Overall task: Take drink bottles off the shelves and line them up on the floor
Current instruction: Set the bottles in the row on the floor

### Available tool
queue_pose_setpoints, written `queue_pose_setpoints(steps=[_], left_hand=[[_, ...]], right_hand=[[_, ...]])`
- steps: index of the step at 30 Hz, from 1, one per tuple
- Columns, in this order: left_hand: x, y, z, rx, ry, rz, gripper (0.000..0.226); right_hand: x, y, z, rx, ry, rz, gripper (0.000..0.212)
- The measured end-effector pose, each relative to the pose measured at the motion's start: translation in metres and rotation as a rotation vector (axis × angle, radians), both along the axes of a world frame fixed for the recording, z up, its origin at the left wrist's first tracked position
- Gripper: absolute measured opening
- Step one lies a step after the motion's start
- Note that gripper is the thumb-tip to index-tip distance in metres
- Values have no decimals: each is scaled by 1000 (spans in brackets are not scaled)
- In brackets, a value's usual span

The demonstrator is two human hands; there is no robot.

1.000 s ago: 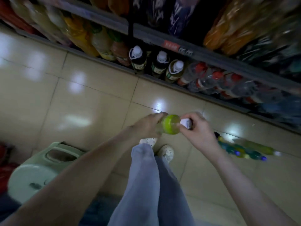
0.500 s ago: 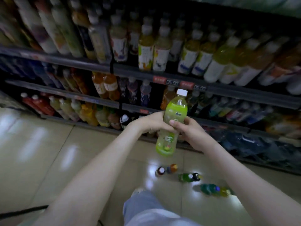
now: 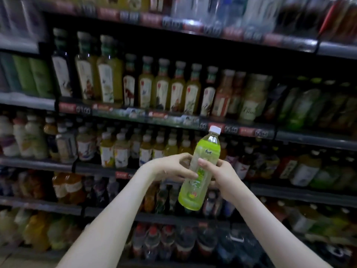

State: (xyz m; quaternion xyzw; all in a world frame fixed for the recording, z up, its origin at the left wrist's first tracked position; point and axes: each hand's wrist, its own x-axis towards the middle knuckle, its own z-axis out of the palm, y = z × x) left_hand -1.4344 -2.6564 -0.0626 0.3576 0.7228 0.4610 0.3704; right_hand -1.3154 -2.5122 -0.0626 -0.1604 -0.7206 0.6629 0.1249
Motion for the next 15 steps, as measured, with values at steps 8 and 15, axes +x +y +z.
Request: queue_pose_setpoints(steps=[8,15], left_hand=[[3,49,84,108,265,65,44],[-19,108,112,158,352,-9,32]], right_hand=[[-6,49,76,19,154,5,29],[-14,107,100,35,183,86,27]])
